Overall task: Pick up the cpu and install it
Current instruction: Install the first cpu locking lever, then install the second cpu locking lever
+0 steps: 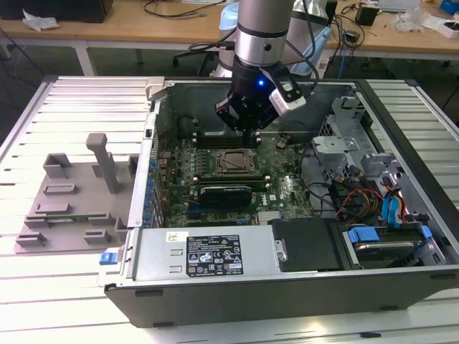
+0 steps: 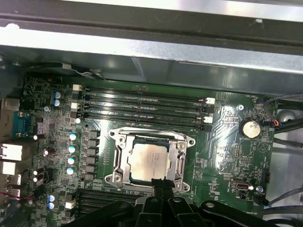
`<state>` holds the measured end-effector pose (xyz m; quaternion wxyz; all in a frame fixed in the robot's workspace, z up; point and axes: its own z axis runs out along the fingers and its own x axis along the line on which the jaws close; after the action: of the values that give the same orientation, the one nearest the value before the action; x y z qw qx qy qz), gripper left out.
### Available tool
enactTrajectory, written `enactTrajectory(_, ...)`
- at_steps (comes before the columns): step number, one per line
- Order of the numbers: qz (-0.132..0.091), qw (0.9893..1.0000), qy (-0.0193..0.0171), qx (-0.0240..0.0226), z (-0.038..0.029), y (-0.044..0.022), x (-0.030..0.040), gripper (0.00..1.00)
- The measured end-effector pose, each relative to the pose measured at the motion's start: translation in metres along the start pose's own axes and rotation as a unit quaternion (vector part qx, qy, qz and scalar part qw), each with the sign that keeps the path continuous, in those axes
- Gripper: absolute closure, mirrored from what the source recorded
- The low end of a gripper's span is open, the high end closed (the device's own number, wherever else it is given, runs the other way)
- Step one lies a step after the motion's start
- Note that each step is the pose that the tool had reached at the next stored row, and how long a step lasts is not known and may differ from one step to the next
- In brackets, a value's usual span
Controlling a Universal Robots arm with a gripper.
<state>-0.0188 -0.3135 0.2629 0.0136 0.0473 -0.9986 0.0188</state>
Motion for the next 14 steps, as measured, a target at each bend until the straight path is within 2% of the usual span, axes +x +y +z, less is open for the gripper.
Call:
enactTrajectory(8,0.000,1.0000,0.0000,0.0000,-0.0002,-0.0001,0.0000,0.89)
enactTrajectory(10,0.000,1.0000,0.0000,0.0000,0.0005,-0.0155,0.0015,0.89)
enactTrajectory(14,0.000,1.0000,0.0000,0.0000,0.0007,-0.0195,0.0018,0.89)
